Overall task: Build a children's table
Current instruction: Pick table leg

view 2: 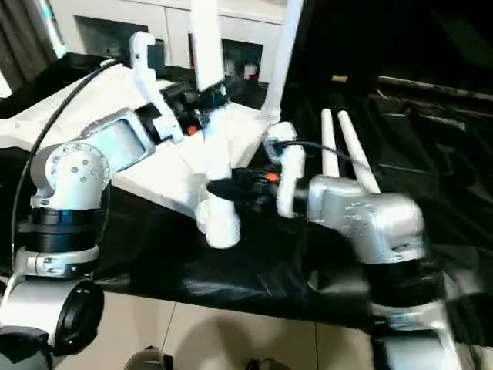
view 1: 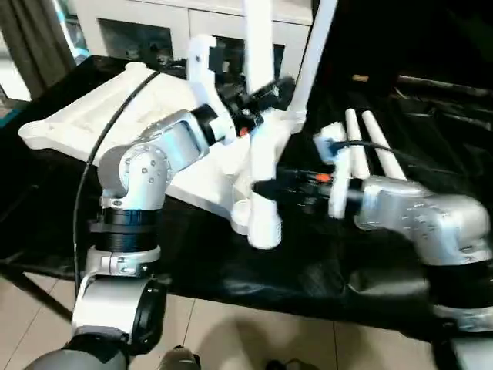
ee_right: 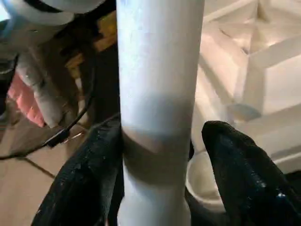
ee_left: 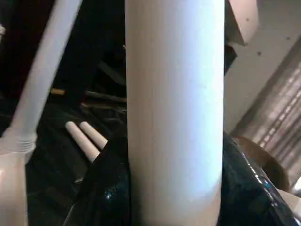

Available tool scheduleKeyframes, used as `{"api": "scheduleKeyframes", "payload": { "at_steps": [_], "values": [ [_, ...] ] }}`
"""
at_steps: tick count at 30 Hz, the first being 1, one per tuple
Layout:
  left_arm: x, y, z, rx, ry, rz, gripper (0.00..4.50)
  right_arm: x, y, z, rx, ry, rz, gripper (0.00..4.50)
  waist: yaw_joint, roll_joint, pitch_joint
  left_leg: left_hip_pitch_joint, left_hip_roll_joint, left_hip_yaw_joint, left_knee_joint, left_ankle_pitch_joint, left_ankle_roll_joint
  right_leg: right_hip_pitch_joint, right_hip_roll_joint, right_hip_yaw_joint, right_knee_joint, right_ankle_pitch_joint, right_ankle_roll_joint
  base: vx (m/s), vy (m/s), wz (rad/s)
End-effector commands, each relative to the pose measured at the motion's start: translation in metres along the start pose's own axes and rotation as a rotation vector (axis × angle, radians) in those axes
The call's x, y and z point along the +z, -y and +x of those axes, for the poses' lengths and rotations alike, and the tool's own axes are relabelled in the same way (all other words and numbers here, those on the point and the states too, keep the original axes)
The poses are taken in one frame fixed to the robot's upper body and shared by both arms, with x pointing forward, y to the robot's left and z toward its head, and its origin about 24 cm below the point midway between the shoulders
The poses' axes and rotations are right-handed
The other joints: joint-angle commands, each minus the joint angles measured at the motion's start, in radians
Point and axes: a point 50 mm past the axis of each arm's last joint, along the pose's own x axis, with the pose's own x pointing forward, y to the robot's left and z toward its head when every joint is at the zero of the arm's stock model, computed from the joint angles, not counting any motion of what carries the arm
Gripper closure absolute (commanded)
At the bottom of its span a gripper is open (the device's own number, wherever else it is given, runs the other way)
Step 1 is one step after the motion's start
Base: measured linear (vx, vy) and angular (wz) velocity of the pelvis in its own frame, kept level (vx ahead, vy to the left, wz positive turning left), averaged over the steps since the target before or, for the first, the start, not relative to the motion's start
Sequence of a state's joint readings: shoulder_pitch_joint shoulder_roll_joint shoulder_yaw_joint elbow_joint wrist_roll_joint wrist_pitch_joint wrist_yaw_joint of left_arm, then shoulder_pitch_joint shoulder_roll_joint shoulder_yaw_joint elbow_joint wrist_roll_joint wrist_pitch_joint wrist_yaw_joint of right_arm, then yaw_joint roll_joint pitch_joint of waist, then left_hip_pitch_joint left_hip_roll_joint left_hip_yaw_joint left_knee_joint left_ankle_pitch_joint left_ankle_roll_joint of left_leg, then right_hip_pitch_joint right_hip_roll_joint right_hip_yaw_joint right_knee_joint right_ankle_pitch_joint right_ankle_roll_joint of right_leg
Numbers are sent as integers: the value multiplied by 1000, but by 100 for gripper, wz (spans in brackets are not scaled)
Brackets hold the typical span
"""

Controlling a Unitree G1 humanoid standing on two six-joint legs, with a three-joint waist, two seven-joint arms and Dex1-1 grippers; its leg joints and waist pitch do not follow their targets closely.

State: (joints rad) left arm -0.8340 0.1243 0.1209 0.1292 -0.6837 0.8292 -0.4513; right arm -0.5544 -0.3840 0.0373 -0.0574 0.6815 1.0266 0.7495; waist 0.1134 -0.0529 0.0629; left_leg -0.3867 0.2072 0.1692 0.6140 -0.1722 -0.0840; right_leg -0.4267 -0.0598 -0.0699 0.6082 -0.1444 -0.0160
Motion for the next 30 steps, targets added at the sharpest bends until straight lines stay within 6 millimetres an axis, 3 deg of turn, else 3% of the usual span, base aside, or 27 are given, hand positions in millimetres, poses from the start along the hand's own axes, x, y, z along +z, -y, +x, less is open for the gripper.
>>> {"api": "scheduleKeyframes", "payload": {
  "at_steps": [1,15,20,30],
  "values": [
    [5,9,3,-60,-13,20,276,7,-1,-7,30,-6,-8,158,0,-7,-79,11,9,1,-66,-154,-15,63,-64,36,-85,-394,-26,0,0,0],
    [8,20,6,-167,-7,-22,276,-3,-3,-3,102,-75,10,158,0,-8,-80,11,12,1,-64,-147,-9,62,-66,34,-85,-404,-51,0,0,0],
    [11,19,5,-169,17,-38,276,-7,-6,-2,132,-86,21,158,0,-10,-79,11,11,0,-64,-149,-9,63,-65,34,-86,-410,-45,0,0,0],
    [12,22,6,-205,16,-58,276,-12,-6,-1,141,-90,38,158,0,-5,-80,12,11,0,-64,-150,-12,63,-63,34,-84,-388,-56,0,0,0]
  ]
}}
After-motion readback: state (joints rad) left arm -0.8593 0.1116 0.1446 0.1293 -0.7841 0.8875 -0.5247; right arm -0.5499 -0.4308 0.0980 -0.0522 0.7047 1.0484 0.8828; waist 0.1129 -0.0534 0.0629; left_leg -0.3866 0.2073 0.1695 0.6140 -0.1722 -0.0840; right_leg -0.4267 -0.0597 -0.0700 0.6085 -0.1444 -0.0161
